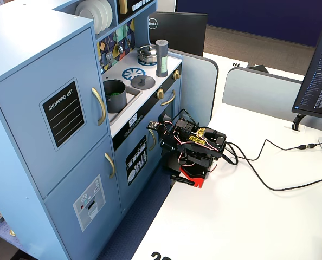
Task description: Put salt in the gray recipient
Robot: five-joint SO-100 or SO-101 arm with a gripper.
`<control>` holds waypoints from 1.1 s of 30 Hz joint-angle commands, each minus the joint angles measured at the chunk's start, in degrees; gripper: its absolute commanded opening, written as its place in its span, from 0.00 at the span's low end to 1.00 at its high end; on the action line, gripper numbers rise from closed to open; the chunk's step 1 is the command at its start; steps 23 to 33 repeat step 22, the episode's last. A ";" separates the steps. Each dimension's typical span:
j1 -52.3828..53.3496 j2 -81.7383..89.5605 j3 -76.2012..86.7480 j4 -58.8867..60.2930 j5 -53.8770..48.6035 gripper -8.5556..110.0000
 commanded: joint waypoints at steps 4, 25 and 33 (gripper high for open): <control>-0.62 0.35 -0.44 1.05 -1.32 0.11; -1.05 0.35 -0.44 1.05 -1.14 0.13; -1.05 0.35 -0.44 1.05 -1.14 0.13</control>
